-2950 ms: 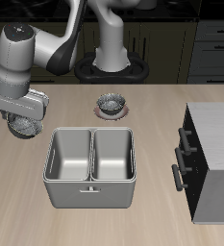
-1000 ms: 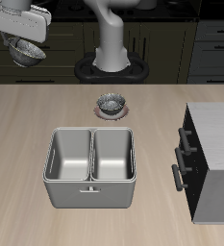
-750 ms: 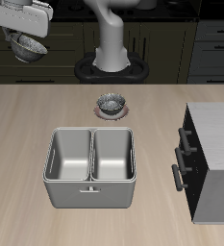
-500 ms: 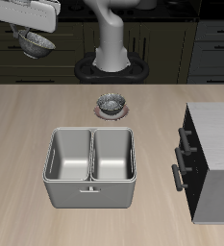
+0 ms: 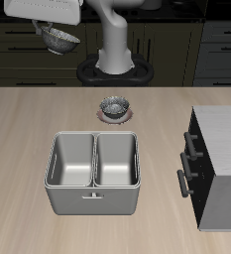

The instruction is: Pick up the bowl on the table and place it on top of the white cabinet

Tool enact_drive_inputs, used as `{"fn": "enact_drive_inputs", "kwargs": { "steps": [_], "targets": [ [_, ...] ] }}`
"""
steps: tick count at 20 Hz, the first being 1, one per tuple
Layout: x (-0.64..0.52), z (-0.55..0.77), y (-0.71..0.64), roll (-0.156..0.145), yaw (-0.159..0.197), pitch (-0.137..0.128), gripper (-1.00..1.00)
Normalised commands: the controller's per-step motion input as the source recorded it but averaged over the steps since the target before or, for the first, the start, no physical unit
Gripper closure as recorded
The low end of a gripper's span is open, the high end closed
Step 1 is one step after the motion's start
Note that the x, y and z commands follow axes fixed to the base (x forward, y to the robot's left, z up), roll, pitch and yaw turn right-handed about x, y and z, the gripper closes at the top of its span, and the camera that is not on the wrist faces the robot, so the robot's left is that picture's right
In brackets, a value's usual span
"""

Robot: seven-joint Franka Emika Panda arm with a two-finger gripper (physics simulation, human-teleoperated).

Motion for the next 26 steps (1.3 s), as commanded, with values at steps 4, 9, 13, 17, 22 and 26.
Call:
{"fn": "enact_drive_inputs", "kwargs": {
  "steps": [4, 9, 13, 17, 22, 26],
  "targets": [
    [0.09, 0.14, 0.35, 0.044, -0.007, -0.011, 1.00],
    [0.02, 0.15, 0.52, 0.028, -0.012, -0.016, 1.00],
    [0.00, 0.09, 0.49, 0.002, -0.008, -0.003, 1.00],
    [-0.05, 0.02, 0.38, 0.024, 0.004, 0.000, 1.00],
    [0.00, 0.05, 0.46, 0.027, 0.006, 0.001, 1.00],
    [0.10, -0.02, 0.54, 0.013, 0.043, 0.005, 1.00]
  ]
}}
